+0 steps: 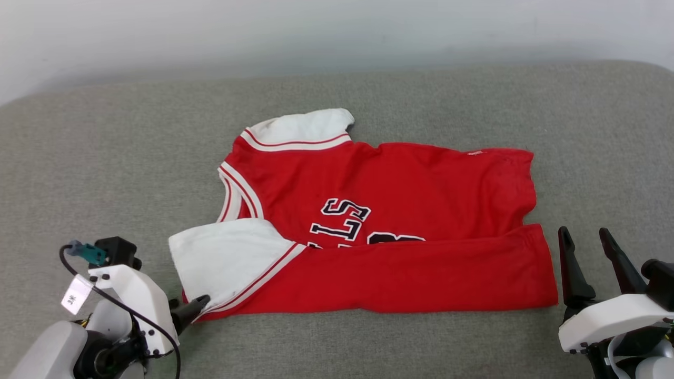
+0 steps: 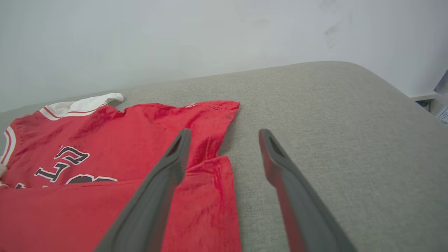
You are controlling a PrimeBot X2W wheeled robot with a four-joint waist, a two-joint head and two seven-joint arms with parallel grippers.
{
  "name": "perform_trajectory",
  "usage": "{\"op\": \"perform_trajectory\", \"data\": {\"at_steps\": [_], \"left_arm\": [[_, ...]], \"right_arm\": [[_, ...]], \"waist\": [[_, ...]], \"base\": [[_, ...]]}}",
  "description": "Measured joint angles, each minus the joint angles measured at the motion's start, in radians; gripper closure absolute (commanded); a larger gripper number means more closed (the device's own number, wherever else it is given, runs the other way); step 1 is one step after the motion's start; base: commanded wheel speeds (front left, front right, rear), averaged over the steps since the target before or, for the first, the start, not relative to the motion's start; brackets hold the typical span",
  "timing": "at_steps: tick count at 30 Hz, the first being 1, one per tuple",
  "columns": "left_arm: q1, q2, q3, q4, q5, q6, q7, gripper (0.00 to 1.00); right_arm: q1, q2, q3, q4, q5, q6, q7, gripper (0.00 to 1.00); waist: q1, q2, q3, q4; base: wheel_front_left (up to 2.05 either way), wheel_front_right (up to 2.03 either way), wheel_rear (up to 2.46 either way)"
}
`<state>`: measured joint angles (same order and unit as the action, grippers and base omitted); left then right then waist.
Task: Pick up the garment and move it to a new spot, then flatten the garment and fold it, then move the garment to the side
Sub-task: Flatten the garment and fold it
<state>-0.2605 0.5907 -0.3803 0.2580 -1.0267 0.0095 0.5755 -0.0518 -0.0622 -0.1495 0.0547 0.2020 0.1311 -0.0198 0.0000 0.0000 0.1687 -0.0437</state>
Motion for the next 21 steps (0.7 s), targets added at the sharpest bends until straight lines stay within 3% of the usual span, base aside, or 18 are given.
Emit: {"op": "perform_trajectory", "data": {"at_steps": [4,5,6,7,8,17,21], "left_arm": [[0.000,-0.001,-0.013,0.007,-0.016,0.010,0.051,0.00],[-0.002,-0.002,-0.016,0.009,-0.024,0.013,0.064,0.20],[-0.007,0.000,-0.019,0.014,-0.024,0.013,0.073,0.56],[-0.011,-0.001,-0.020,0.018,-0.027,0.013,0.079,0.82],[-0.012,-0.002,-0.020,0.022,-0.035,0.013,0.082,1.00],[-0.016,-0.032,-0.035,0.048,-0.025,-0.018,0.047,1.00],[-0.016,-0.037,-0.036,0.029,-0.008,-0.023,0.012,1.00]], "right_arm": [[-0.003,0.004,-0.008,0.003,0.011,0.000,0.018,0.00],[-0.005,0.005,-0.010,0.004,0.011,0.000,0.021,0.00],[-0.005,0.005,-0.015,0.004,0.019,0.000,0.035,0.00],[-0.005,0.005,-0.018,0.006,0.028,0.000,0.051,0.00],[-0.005,0.005,-0.019,0.007,0.041,0.000,0.070,0.00],[0.015,-0.081,0.008,0.030,0.132,0.000,0.440,0.00],[-0.002,-0.117,0.045,0.038,0.151,0.000,0.544,0.00]], "waist": [[0.0000,0.0000,0.028,-0.018],[-0.0001,0.0000,0.033,-0.023],[-0.0001,0.0000,0.038,-0.026],[-0.0001,0.0000,0.042,-0.030],[-0.0001,0.0000,0.044,-0.032],[0.0000,0.0000,0.022,-0.026],[0.0000,0.0000,0.008,-0.012]], "base": [[0.00,0.00,0.00],[0.00,0.00,0.00],[0.00,0.00,0.00],[0.00,0.00,0.00],[0.00,0.00,0.00],[0.00,0.00,0.00],[0.00,0.00,0.00]]}}
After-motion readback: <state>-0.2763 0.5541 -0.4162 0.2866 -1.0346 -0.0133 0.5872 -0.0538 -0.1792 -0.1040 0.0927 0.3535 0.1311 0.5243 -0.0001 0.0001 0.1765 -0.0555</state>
